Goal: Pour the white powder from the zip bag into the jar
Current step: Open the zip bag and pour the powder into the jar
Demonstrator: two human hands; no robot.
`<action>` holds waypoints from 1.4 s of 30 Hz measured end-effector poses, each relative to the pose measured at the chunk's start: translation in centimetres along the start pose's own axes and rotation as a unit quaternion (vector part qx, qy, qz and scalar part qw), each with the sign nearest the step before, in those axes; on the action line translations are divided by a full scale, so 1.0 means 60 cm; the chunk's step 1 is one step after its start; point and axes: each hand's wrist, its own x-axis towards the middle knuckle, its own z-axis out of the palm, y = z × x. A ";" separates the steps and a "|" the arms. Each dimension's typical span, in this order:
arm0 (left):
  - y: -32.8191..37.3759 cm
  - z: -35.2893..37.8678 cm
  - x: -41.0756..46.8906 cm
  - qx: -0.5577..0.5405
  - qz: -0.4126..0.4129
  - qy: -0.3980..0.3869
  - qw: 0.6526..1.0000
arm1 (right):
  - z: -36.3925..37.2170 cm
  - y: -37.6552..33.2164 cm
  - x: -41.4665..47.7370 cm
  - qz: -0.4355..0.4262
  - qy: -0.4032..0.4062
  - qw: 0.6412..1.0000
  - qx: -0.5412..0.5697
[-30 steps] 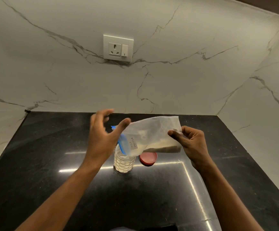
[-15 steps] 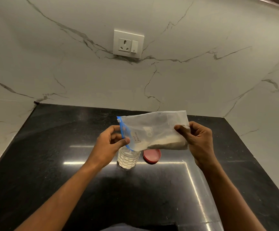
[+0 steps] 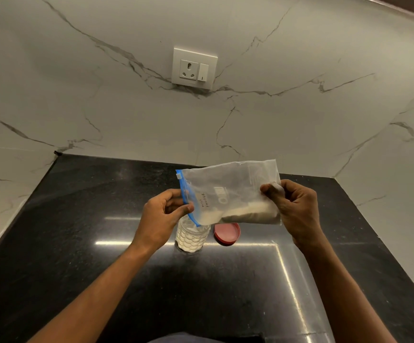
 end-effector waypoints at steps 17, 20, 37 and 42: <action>-0.018 0.006 0.005 -0.016 0.009 0.009 1.000 | 0.007 -0.009 -0.001 -0.001 -0.004 1.000 0.016; -0.020 0.007 0.005 -0.019 0.007 0.009 1.000 | 0.007 -0.009 -0.002 0.001 0.001 1.000 0.015; -0.019 0.012 0.006 -0.053 0.001 0.011 0.999 | 0.005 -0.017 0.000 -0.029 0.009 1.000 0.001; -0.021 0.012 0.005 -0.060 -0.002 0.016 0.998 | 0.003 -0.019 0.001 -0.024 0.032 0.999 0.015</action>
